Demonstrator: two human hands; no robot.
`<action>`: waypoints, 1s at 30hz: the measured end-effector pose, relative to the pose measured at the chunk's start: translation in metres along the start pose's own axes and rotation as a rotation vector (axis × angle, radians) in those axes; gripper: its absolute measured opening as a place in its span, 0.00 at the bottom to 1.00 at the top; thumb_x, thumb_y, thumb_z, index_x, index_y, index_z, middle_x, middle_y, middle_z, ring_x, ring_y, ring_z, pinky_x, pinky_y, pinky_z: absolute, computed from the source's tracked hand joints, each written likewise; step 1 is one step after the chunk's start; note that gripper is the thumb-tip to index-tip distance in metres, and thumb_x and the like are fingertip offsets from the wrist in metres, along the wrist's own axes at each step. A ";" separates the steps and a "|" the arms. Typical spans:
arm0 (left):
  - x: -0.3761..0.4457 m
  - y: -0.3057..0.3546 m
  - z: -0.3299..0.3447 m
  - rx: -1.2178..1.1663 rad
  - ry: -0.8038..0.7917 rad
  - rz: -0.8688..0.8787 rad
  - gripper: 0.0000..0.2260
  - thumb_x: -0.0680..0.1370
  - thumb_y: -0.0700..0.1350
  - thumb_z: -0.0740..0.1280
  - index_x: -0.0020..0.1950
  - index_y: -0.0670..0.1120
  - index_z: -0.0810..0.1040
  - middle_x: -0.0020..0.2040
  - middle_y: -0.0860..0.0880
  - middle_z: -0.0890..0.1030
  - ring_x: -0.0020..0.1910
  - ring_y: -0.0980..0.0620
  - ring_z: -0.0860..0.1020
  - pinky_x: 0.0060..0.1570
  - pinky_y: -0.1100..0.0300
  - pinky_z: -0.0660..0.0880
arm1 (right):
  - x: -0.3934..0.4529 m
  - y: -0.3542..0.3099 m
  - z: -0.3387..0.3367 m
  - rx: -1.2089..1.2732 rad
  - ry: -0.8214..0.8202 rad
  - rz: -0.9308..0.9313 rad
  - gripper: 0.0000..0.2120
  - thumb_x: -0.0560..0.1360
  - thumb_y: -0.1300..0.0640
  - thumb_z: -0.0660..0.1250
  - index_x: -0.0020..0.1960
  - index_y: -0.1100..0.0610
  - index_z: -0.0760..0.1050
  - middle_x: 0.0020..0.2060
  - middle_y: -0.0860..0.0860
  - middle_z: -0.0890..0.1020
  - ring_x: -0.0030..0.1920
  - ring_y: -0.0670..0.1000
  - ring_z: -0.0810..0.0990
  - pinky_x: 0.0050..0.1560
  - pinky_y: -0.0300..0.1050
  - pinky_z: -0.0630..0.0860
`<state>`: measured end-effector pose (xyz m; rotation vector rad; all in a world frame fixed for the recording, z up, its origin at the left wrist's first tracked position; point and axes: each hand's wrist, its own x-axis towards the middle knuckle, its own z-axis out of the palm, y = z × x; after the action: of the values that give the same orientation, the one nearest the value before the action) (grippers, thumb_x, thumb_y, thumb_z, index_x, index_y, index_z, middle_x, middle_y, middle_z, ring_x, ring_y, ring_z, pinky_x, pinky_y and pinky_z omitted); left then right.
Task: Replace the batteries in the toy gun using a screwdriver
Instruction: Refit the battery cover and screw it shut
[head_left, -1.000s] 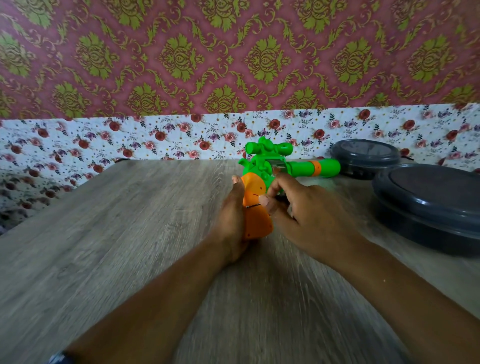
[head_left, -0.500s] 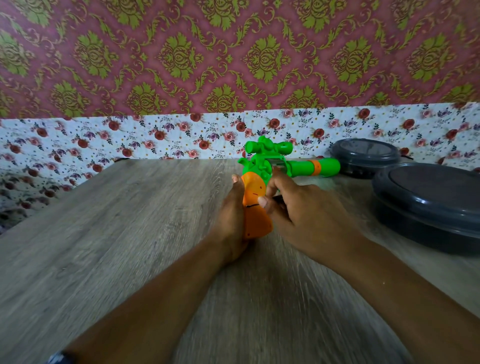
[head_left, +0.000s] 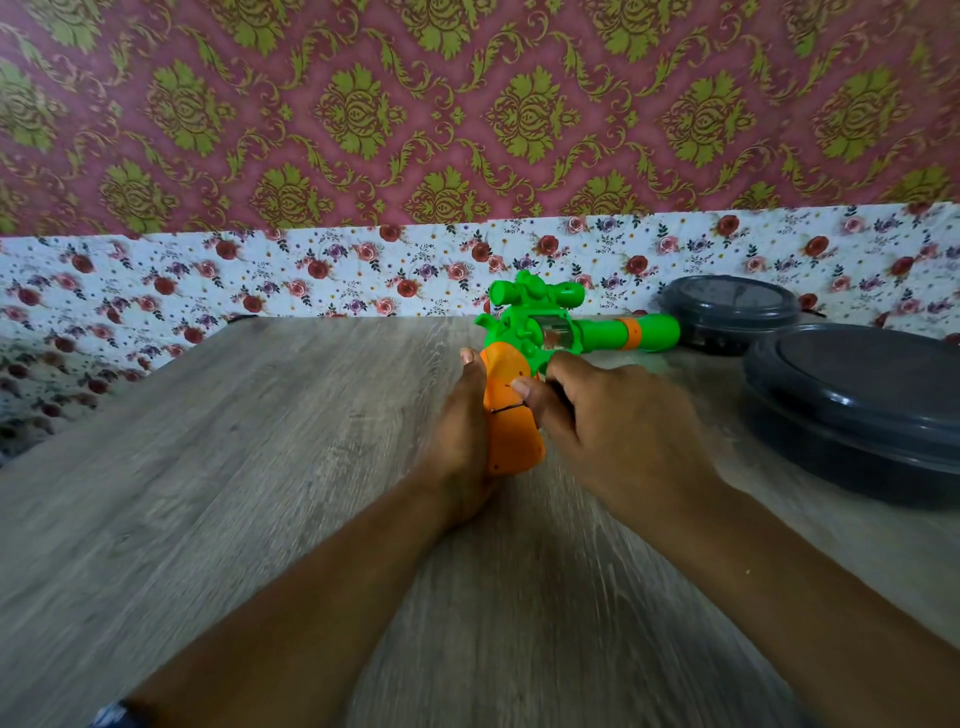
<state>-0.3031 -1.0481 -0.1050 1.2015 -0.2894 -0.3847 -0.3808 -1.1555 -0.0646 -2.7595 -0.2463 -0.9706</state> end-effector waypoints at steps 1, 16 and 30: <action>0.000 -0.001 0.000 0.002 -0.005 0.000 0.25 0.80 0.61 0.46 0.53 0.49 0.77 0.39 0.50 0.85 0.39 0.54 0.83 0.43 0.59 0.78 | 0.000 0.000 0.002 0.016 -0.008 -0.010 0.18 0.74 0.39 0.49 0.47 0.52 0.67 0.33 0.54 0.78 0.34 0.59 0.78 0.31 0.45 0.65; 0.000 0.000 0.003 -0.014 0.020 0.007 0.24 0.80 0.60 0.45 0.50 0.51 0.77 0.44 0.50 0.85 0.46 0.51 0.82 0.49 0.56 0.78 | -0.001 -0.003 -0.004 -0.078 -0.022 -0.004 0.19 0.77 0.39 0.48 0.38 0.51 0.65 0.36 0.57 0.79 0.39 0.61 0.78 0.31 0.46 0.58; -0.002 0.000 0.003 -0.021 0.061 0.004 0.23 0.79 0.62 0.47 0.54 0.52 0.76 0.51 0.45 0.82 0.57 0.42 0.79 0.62 0.41 0.72 | 0.005 -0.001 -0.011 -0.008 -0.026 -0.018 0.15 0.75 0.41 0.58 0.40 0.52 0.65 0.32 0.55 0.78 0.35 0.59 0.77 0.29 0.44 0.65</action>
<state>-0.3064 -1.0500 -0.1037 1.1903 -0.2339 -0.3462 -0.3839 -1.1569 -0.0525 -2.7837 -0.2731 -0.9422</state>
